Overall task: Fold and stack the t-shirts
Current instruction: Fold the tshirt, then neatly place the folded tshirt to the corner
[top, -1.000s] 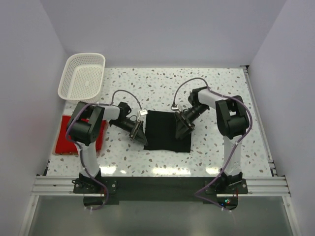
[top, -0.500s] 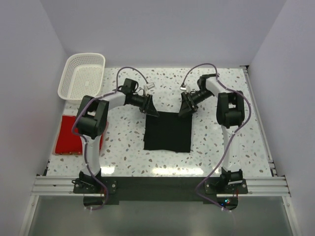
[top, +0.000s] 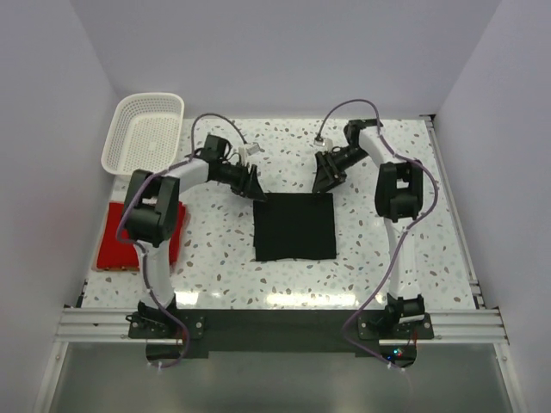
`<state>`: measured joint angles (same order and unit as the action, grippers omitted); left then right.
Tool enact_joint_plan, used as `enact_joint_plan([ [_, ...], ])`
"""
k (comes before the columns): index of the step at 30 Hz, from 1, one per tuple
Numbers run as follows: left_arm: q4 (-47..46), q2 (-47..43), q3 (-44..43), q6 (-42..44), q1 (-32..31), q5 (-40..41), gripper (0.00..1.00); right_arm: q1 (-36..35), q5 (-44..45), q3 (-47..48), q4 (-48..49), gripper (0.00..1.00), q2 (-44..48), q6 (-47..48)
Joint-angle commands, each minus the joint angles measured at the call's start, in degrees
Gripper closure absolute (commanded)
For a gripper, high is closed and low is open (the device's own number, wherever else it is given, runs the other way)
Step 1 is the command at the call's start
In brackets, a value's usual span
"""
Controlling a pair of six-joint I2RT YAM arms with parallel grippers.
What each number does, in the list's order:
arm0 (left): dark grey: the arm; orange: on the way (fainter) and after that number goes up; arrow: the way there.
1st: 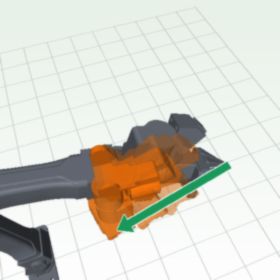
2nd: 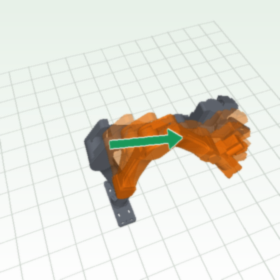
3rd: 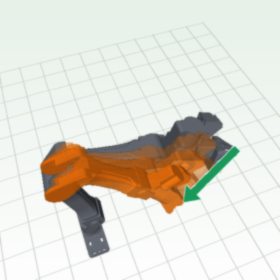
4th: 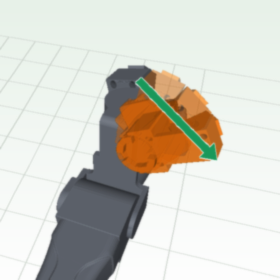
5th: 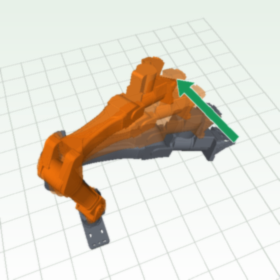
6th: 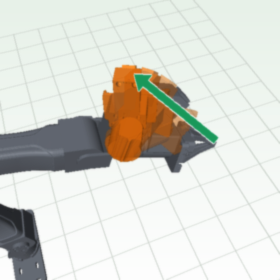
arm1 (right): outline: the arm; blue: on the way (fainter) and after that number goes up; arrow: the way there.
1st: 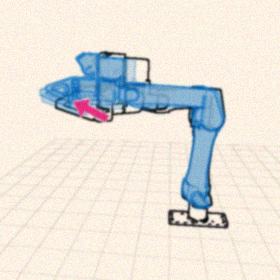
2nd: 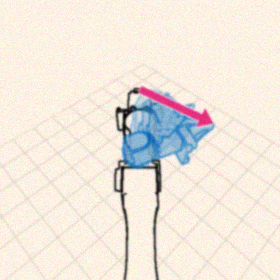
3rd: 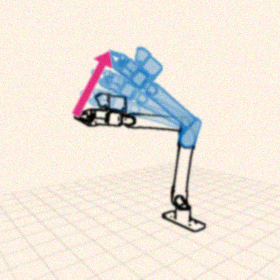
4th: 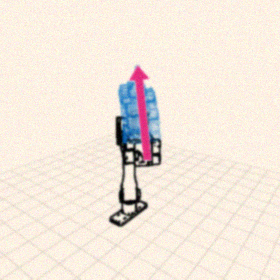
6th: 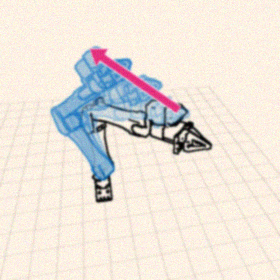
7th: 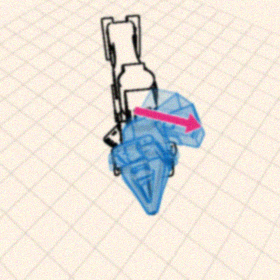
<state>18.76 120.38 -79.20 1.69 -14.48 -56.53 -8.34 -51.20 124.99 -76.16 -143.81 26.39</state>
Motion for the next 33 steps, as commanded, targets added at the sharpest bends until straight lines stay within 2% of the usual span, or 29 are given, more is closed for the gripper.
enact_joint_plan([
  [1, 1.9, -17.34, 2.98, 12.97, 0.86, 14.58, 0.41, -1.94, 4.52, -0.26, 0.57, 0.34, 9.93, 1.56],
  [2, 0.93, -20.41, 4.48, 13.85, 1.03, 17.65, 0.39, -3.68, 7.23, -2.01, 2.66, 0.34, 12.56, 1.47],
  [4, -1.79, -29.12, 8.42, 14.91, 1.38, 24.94, 0.29, -6.06, 11.1, -8.16, 5.31, 0.34, 20.29, 1.21],
  [5, -2.24, -34.02, 9.49, 15.18, 1.91, 26.72, 0.06, -8.86, 15.73, -10.44, 8.45, 0.33, 22.84, 0.77],
  [6, -3.02, -36.07, 11.07, 15.01, 2.35, 27.87, 0.0, -10.37, 17.69, -15.17, 10.4, 0.33, 28.0, 0.16],
  [9, -1.9, -40.56, 11.44, 11.33, 4.46, 29.72, 0.0, -16.52, 23.75, -23.35, 16.65, 0.32, 33.84, -1.86],
  [11, 2.31, -39.01, 9.42, 8.59, 6.03, 28.86, 0.0, -21.6, 27.45, -26.1, 19.28, 0.32, 36.92, -2.48],
  [12, 7.29, -37.86, 7.24, 8.15, 6.83, 27.8, 0.0, -23.37, 28.86, -28.46, 20.17, 0.32, 37.54, -3.01],
  [14, 11.98, -35.05, 5.99, 7.19, 11.37, 18.77, 0.0, -28.63, 33.7, -30.5, 22.44, 0.33, 38.51, -3.28],
  [16, 11.56, -34.16, 7.65, 4.13, 14.47, 12.36, 0.0, -31.9, 37.38, -33.14, 24.03, 0.34, 38.52, -3.36],
  [17, 10.78, -33.72, 8.61, 2.89, 16.57, 12.15, 0.0, -34.87, 38.44, -33.75, 25.61, 0.36, 37.91, -3.54],
  [22, 8.14, -33.37, 14.33, -1.25, 16.85, 17.76, 0.0, -43.68, 42.23, -35.25, 28.78, 0.42, 34.65, -5.03],
  [24, 6.65, -32.67, 16.52, -6.94, 16.85, 21.26, 0.0, -47.46, 44.34, -35.43, 30.45, 0.43, 32.81, -4.95],
  [26, 6.46, -31.35, 17.23, -8.37, 16.85, 22.95, 0.0, -50.09, 44.96, -34.9, 31.24, 0.47, 31.14, -5.47],
  [33, 4.18, -30.73, 19.17, -10.83, 16.77, 23.49, 0.0, -53.18, 44.61, -33.23, 31.69, 0.5, 25.42, -6.97],
])
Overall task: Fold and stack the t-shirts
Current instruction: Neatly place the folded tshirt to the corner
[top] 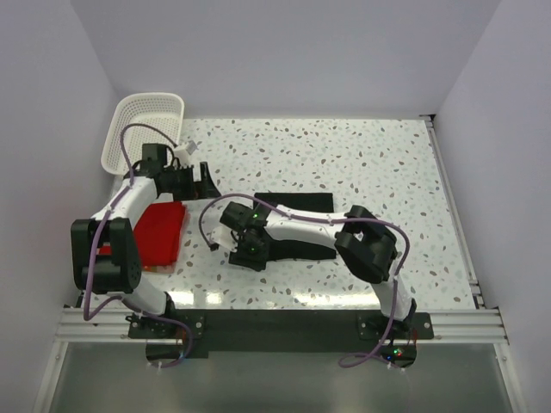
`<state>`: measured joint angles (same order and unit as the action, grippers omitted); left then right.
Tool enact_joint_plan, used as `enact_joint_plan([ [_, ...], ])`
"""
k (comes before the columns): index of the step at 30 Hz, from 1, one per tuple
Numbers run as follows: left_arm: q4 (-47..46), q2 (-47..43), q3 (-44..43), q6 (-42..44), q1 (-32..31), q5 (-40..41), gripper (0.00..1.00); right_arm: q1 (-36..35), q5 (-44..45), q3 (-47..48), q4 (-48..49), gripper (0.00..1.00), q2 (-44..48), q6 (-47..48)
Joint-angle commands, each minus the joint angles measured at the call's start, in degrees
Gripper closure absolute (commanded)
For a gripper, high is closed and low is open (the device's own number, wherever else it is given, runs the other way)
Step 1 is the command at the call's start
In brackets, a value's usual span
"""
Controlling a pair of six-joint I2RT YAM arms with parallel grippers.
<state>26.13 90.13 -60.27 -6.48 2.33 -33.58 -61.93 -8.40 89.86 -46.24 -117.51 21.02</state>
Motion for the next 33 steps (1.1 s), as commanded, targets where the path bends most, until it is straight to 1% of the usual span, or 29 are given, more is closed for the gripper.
enact_joint_plan([
  [1, -3.36, -0.57, 0.33, -2.66, -0.04, 0.71, 0.0, 0.32, 1.9, 1.89, 1.94, 0.51, -1.83, -1.5],
  [6, -4.16, -1.62, 1.12, -0.91, -0.04, -0.16, 0.0, 0.06, 3.39, 1.46, 3.52, 0.53, -4.39, -1.5],
  [9, -3.81, -1.97, 1.47, 1.37, -0.22, -1.3, 0.0, 0.06, 4.36, 0.84, 4.75, 0.66, -5.44, -1.33],
  [10, -3.63, -2.06, 1.56, 1.82, -0.13, -1.57, 0.0, 0.06, 4.45, 0.75, 4.49, 0.78, -5.62, -1.24],
  [12, -3.19, -1.89, 1.82, 2.78, -0.13, -2.45, 0.0, 0.06, 4.36, 0.75, 3.88, 0.88, -5.1, -0.63],
  [13, -3.1, -1.62, 2.0, 2.88, -0.13, -3.15, 0.0, 0.14, 4.54, 0.66, 3.44, 0.97, -4.4, -0.45],
  [14, -3.19, -1.45, 2.52, 2.96, -0.22, -3.94, 0.0, 0.14, 4.62, 0.58, 3.17, 1.0, -2.74, 0.51],
  [16, -4.76, -1.1, 3.92, 0.78, -0.13, -6.83, 0.0, 0.49, 4.54, 1.01, 2.12, 1.0, -0.53, 1.31],
  [17, -6.6, -0.83, 5.85, -0.36, -0.13, -8.24, 0.0, 0.76, 3.14, 1.62, 1.77, 1.0, 0.43, 1.92],
  [18, -8.1, -0.83, 7.17, -2.81, -0.3, -11.3, 0.0, 1.11, 2.35, 1.89, 1.33, 1.0, 2.27, 2.18],
  [21, -13.81, -1.88, 11.31, -6.86, -1.79, -14.39, 0.0, 2.43, -1.17, 2.6, 0.19, 1.0, 5.44, 2.54],
  [22, -14.96, -2.41, 12.01, -7.57, -1.8, -14.93, 0.0, 2.95, -1.87, 2.51, -0.25, 1.0, 6.24, 2.54],
  [24, -17.42, -2.24, 13.16, -9.68, -4.86, -15.46, 0.0, 3.48, -4.76, 2.16, -0.78, 1.0, 8.25, 3.68],
  [27, -20.23, 0.04, 14.3, -13.46, -6.98, -16.25, 0.0, 4.45, -6.35, 1.45, -0.87, 1.0, 9.67, 4.12],
  [29, -24.53, 2.33, 15.87, -16.71, -7.51, -17.65, 0.0, 5.24, -6.89, 1.45, -1.57, 1.0, 9.76, 4.65],
  [30, -27.25, 3.03, 16.58, -20.29, -8.12, -18.96, 0.0, 5.5, -7.06, 1.45, -1.84, 1.0, 9.85, 4.91],
  [31, -31.19, 3.91, 17.55, -22.15, -8.48, -19.32, 0.0, 5.94, -7.41, 1.45, -2.36, 1.0, 9.67, 5.35],
  [32, -33.14, 4.35, 18.08, -25.65, -8.92, -19.67, 0.0, 6.03, -7.5, 1.45, -2.54, 1.0, 9.67, 5.61],
  [33, -34.99, 4.7, 18.26, -27.34, -9.96, -20.2, 0.0, 6.21, -7.68, 1.54, -2.71, 1.0, 9.76, 5.79],
])
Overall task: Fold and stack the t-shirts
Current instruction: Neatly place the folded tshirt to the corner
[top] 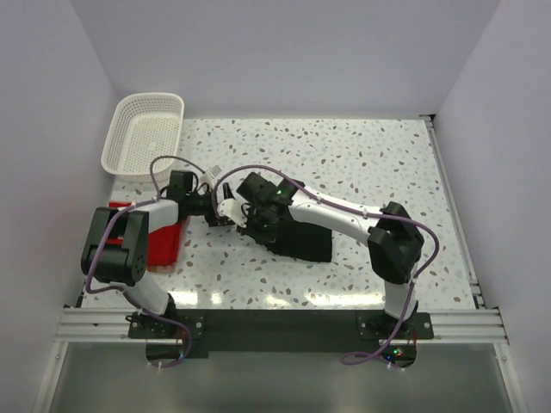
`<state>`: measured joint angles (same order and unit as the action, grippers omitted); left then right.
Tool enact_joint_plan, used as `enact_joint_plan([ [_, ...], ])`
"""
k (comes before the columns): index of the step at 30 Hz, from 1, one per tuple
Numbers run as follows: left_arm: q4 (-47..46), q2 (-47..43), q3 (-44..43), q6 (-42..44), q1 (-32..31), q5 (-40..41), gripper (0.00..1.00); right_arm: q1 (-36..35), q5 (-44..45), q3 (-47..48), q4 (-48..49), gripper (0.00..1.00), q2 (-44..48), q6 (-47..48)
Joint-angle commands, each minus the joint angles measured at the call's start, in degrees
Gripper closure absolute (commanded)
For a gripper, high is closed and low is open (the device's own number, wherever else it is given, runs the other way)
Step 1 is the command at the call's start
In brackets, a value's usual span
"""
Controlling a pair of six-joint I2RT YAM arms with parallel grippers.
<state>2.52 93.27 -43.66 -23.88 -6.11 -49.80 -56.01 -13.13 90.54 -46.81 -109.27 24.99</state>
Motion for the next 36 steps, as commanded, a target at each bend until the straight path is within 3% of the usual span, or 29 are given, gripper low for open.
enact_joint_plan([
  [1, -12.79, 2.6, 1.91, -11.35, -2.15, -4.16, 0.0, 0.29, -3.22, 0.95, -2.58, 1.0, 1.43, 1.99],
  [10, -19.39, 9.55, 3.14, -23.47, -7.34, -2.5, 0.0, 0.29, -4.89, 5.34, -3.03, 1.0, -0.5, 0.33],
  [19, -19.57, 14.65, -0.28, -26.48, -10.06, -1.96, 0.01, -0.68, -7.0, 8.95, -2.77, 1.0, -4.19, -1.44],
  [22, -16.87, 15.09, -1.6, -24.47, -10.15, -2.06, 0.2, -1.12, -7.35, 9.3, -2.24, 1.0, -4.89, -1.96],
  [23, -15.28, 15.18, -2.21, -21.85, -10.15, -1.88, 0.36, -1.12, -7.53, 9.56, -2.24, 1.0, -4.98, -2.05],
  [25, -8.46, 14.83, -4.23, -17.98, -10.15, -0.22, 0.56, -1.12, -8.14, 10.09, -2.15, 1.0, -5.16, -2.84],
  [26, -6.15, 14.4, -4.76, -14.13, -10.15, 2.05, 0.73, -1.12, -8.41, 10.18, -2.06, 1.0, -4.99, -3.11],
  [29, 4.83, 12.46, -7.75, -5.52, -9.98, 7.49, 1.0, -1.03, -10.08, 10.62, -2.5, 1.0, -4.28, -4.42],
  [31, 12.8, 11.23, -10.72, -0.49, -9.8, 9.8, 1.0, -0.86, -10.6, 10.53, -3.29, 0.91, -3.49, -5.04],
  [32, 15.81, 10.97, -11.96, 4.93, -9.63, 12.94, 1.0, -0.6, -11.21, 10.36, -3.47, 0.8, -2.62, -5.39],
  [34, 24.58, 10.26, -16.69, 10.4, -9.54, 16.47, 1.0, 1.42, -12.79, 10.01, -4.25, 0.71, -1.74, -6.44],
  [35, 27.85, 10.26, -18.72, 15.56, -9.36, 20.06, 1.0, 2.39, -15.06, 10.18, -4.78, 0.58, -1.12, -6.8],
  [36, 34.06, 10.43, -22.31, 17.97, -9.27, 21.57, 1.0, 4.83, -16.31, 10.35, -6.0, 0.52, -0.94, -7.5],
])
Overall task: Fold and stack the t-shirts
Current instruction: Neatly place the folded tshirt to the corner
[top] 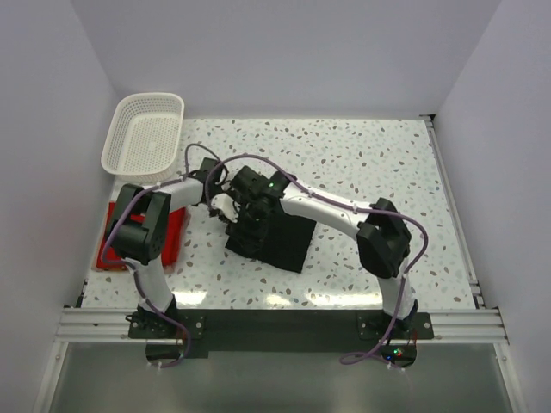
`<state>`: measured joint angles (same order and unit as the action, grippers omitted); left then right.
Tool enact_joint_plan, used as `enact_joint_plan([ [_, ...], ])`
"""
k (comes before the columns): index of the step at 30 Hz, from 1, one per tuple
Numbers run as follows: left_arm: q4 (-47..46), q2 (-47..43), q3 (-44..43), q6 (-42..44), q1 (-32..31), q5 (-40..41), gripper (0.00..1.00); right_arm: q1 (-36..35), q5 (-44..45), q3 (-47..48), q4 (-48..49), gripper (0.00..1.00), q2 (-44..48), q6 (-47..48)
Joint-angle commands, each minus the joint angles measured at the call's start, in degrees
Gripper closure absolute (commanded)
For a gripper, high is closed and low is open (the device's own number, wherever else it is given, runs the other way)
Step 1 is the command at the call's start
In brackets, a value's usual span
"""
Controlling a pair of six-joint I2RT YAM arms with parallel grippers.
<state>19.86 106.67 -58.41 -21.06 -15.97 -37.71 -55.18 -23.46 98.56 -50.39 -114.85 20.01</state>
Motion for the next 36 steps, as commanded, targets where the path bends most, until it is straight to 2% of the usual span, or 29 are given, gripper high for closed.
enact_joint_plan([
  [1, 19.23, -3.05, -8.99, 18.65, 0.59, 10.81, 1.0, 5.33, -7.63, 3.03, -3.21, 0.47, 4.89, -2.61],
  [2, 21.6, -3.22, -10.22, 20.08, 0.85, 13.17, 1.0, 6.56, -8.69, 3.47, -4.18, 0.3, 4.98, -2.69],
  [3, 25.11, -4.27, -11.45, 20.79, 1.02, 14.32, 1.0, 8.84, -9.92, 3.83, -5.49, 0.21, 5.51, -2.78],
  [4, 26.62, -4.89, -11.81, 25.15, 1.11, 15.64, 1.0, 9.82, -10.02, 3.83, -5.94, 0.15, 6.03, -2.78],
  [5, 29.33, -6.11, -12.16, 26.58, 1.11, 18.87, 1.0, 11.65, -9.76, 3.57, -6.21, 0.03, 7.17, -2.61],
  [6, 30.67, -6.73, -12.69, 28.16, 1.29, 20.21, 1.0, 12.37, -9.32, 2.52, -6.21, 0.01, 8.05, -2.43],
  [13, 37.18, -17.72, -12.34, 35.11, 6.9, 23.3, 1.0, 15.27, -6.6, -2.84, -5.15, 0.01, 12.1, -1.99],
  [20, 41.75, -26.94, -12.78, 38.11, 8.32, 28.65, 1.0, 15.45, -5.98, -5.4, -3.4, 0.01, 13.59, -2.34],
  [29, 44.39, -35.82, -11.99, 40.74, 12.54, 33.49, 1.0, 15.36, -5.54, -7.51, -2.34, 0.01, 15.44, -2.34],
  [36, 46.06, -38.82, -15.68, 40.83, 13.07, 32.71, 1.0, 15.36, -4.75, -9.0, -1.73, 0.02, 16.85, -2.34],
])
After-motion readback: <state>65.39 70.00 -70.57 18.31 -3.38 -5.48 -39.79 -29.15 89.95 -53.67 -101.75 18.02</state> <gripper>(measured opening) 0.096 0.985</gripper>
